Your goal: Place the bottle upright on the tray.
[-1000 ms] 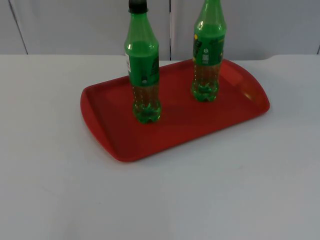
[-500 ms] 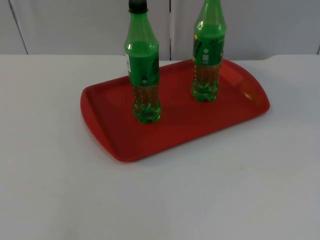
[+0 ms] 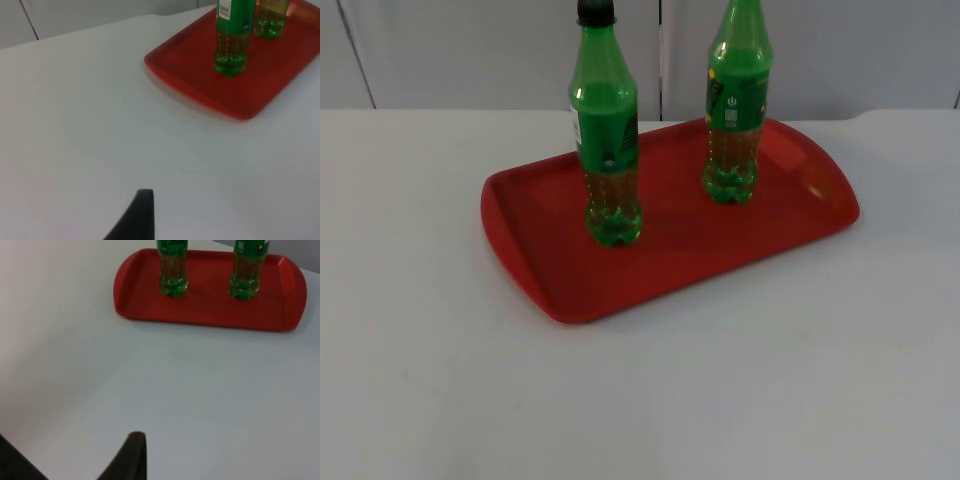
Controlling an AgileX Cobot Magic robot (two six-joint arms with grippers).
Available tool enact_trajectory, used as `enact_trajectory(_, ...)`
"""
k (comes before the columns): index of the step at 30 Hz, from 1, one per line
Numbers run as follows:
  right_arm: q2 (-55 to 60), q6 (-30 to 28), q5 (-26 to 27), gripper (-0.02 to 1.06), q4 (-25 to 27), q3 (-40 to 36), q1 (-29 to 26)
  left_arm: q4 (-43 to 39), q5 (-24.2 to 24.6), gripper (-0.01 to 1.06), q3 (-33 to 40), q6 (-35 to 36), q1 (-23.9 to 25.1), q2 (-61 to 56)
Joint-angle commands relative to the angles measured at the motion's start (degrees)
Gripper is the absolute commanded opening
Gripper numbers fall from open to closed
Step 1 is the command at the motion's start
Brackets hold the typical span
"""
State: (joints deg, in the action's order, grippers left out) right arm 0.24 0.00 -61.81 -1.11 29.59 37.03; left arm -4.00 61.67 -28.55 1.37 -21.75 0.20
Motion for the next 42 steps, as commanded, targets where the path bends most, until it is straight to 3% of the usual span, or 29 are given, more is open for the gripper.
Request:
enact_trajectory(1, -0.24, -0.91, -0.02, 1.05, 0.19, -0.08, 0.25, -0.07, -0.14, 1.05, 0.20, -0.12, -0.34, -0.20)
enact_trajectory(25, -0.24, -0.91, -0.02, 1.05, 0.19, -0.08, 0.25, -1.47, -0.14, 1.05, 0.20, -0.22, 1.20, -0.20)
enact_trajectory(42, -0.24, -0.80, -0.02, 1.05, 0.18, -0.08, 0.25, -1.40, -0.14, 1.05, 0.20, -0.22, 16.75, -0.20)
